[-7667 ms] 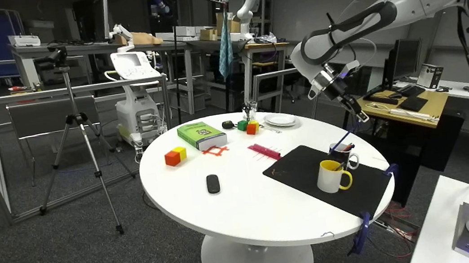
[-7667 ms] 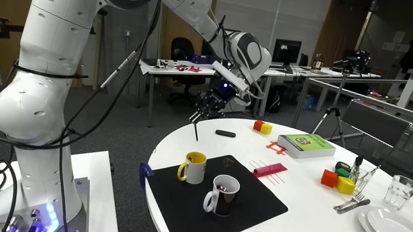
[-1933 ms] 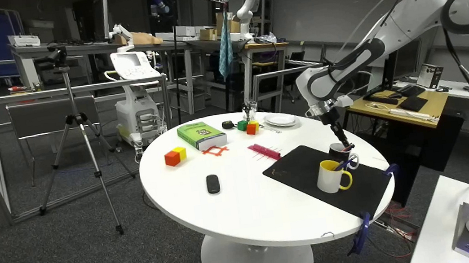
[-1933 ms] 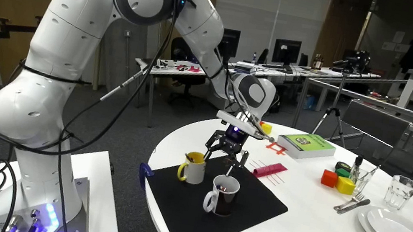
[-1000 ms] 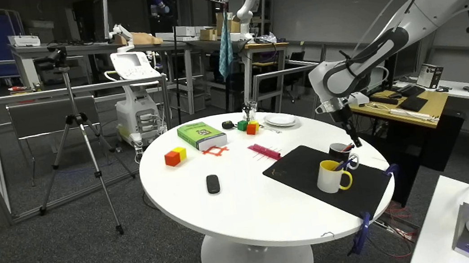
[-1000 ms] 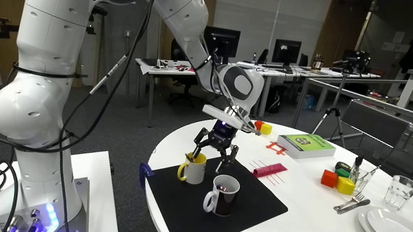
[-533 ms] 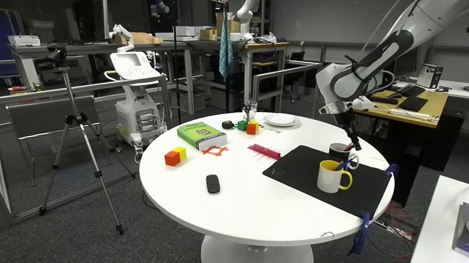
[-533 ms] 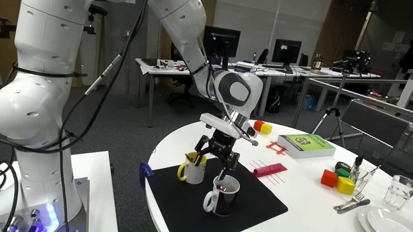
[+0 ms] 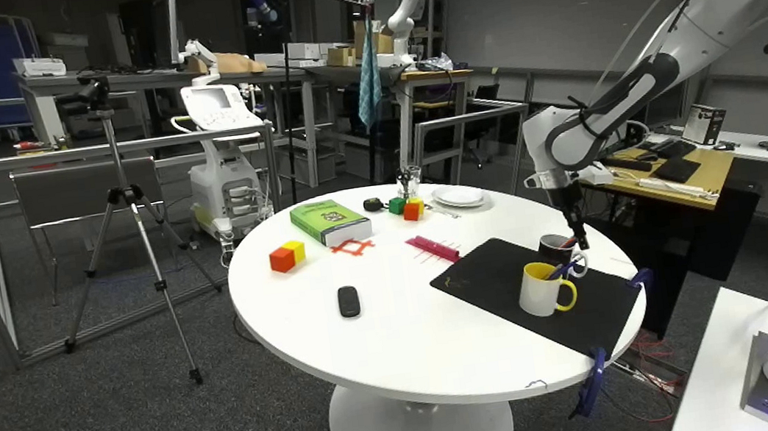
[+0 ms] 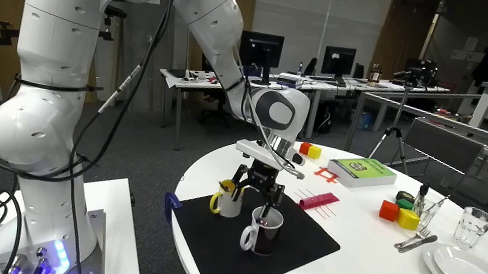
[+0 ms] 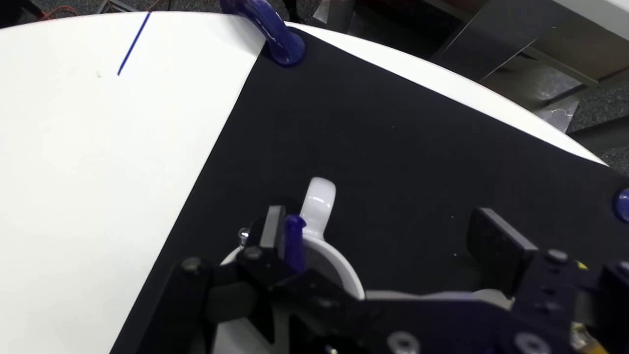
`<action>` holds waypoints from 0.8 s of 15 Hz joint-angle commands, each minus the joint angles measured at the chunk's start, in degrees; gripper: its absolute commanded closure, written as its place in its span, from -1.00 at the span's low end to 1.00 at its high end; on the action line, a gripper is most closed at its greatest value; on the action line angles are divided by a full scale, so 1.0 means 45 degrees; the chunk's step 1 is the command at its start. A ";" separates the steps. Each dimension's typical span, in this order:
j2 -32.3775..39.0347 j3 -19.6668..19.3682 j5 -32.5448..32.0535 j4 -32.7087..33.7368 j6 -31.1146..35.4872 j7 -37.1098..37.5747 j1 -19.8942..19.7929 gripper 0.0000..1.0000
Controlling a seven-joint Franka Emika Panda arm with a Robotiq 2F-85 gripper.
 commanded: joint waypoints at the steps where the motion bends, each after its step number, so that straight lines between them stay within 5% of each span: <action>1: -0.0491 -0.0001 0.0078 -0.0592 0.0605 -0.0106 -0.0094 -1.00; 12: -0.0407 -0.0015 -0.0012 -0.0777 0.0921 -0.0099 -0.0075 -1.00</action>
